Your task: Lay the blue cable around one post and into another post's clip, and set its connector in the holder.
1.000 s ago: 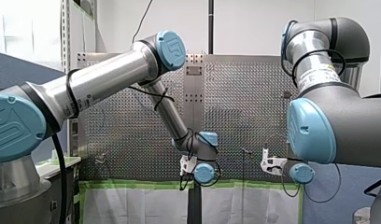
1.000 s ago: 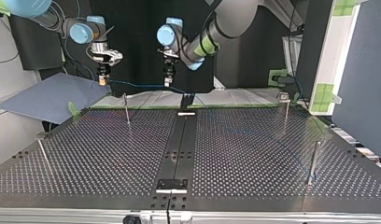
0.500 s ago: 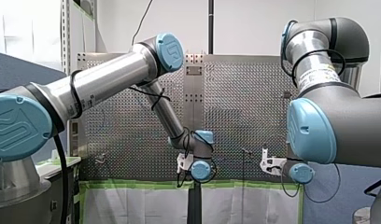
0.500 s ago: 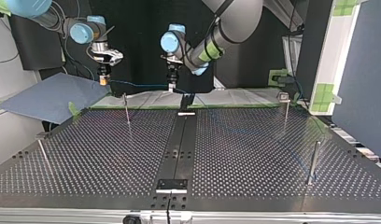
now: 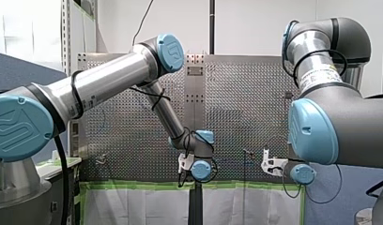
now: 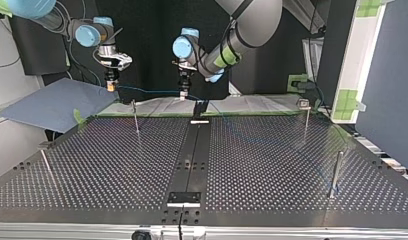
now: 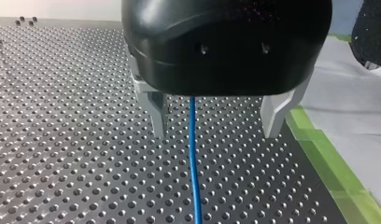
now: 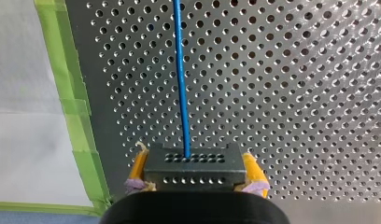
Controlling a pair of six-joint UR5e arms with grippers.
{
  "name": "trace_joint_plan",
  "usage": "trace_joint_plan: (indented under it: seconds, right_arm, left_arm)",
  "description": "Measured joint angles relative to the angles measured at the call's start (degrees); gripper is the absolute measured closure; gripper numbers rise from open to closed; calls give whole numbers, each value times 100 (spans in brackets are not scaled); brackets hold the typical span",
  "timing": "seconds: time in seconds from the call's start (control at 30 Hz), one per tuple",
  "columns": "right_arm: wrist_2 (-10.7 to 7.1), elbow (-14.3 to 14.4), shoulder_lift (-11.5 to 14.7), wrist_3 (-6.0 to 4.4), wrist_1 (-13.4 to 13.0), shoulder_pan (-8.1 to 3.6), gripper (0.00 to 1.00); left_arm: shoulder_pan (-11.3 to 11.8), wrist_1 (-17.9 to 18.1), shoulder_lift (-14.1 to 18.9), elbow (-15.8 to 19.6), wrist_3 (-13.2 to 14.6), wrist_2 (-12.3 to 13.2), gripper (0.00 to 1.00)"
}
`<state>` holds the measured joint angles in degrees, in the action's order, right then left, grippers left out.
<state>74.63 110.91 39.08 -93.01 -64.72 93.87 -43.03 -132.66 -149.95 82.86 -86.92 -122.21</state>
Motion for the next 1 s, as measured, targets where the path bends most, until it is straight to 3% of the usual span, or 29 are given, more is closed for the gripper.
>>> trace_joint_plan:
  seconds: [0.43,0.5,0.53,0.6,0.63,0.67,0.7,0.73,0.77,0.83,0.9,1.0]
  right_arm:
    - [9,-1,1,0,-1,-38,100]
    - [9,-1,1,0,-3,-39,100]
    - [9,-2,1,0,-4,-40,100]
    - [9,-2,1,0,-5,-40,100]
    - [9,-2,1,0,-6,-40,100]
    - [9,-2,0,0,-6,-40,100]
    - [9,-2,0,0,-6,-41,100]
    - [9,-2,0,2,-6,-42,100]
    - [9,-3,0,3,-6,-42,100]
    - [8,-3,0,5,-6,-42,100]
    - [9,-3,0,7,-9,-41,100]
    - [9,-3,0,8,-13,-41,100]
  left_arm:
    - [-57,-16,15,-6,-75,449,0]
    - [-59,-11,15,-7,-81,481,20]
    - [-58,-10,16,-7,-84,493,20]
    - [-58,-8,16,-7,-86,502,40]
    - [-59,-8,16,-8,-85,508,40]
    - [-58,-7,16,-8,-85,517,51]
    - [-58,-7,16,-10,-85,530,57]
    - [-59,-7,16,-10,-86,550,57]
    - [-59,-7,16,-10,-86,566,67]
    - [-60,-7,16,-10,-87,593,71]
    - [-61,-7,16,-10,-88,605,82]
    - [-60,-7,16,-10,-88,621,82]
